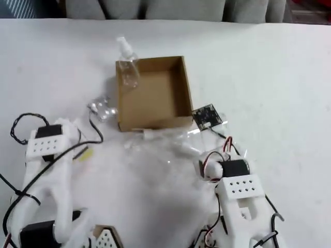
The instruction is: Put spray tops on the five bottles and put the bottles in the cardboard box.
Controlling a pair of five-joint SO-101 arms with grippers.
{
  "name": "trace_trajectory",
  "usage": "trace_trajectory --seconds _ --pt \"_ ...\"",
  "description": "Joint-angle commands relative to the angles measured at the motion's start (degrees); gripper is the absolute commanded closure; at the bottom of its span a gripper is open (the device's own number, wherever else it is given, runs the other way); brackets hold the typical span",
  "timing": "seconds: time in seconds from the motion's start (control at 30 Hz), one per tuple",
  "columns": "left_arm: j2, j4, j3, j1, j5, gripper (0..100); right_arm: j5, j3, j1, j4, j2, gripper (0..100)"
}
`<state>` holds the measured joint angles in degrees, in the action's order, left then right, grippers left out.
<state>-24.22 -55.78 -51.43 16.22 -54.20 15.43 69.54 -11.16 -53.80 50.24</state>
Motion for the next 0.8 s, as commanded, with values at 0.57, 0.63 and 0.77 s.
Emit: trace_trajectory --seconds 0.57,0.63,0.77 --pt "-0.66 1.76 -5.36 0.57 52.40 87 -0.44 -0.18 0.57 0.92 0.40 94.7" --pt "-0.66 1.67 -5.54 0.57 52.40 81 -0.44 -0.18 0.57 0.92 0.31 94.7" --pt "-0.75 1.41 -5.45 0.66 52.04 74 -0.44 -0.18 0.57 0.92 0.13 94.7"
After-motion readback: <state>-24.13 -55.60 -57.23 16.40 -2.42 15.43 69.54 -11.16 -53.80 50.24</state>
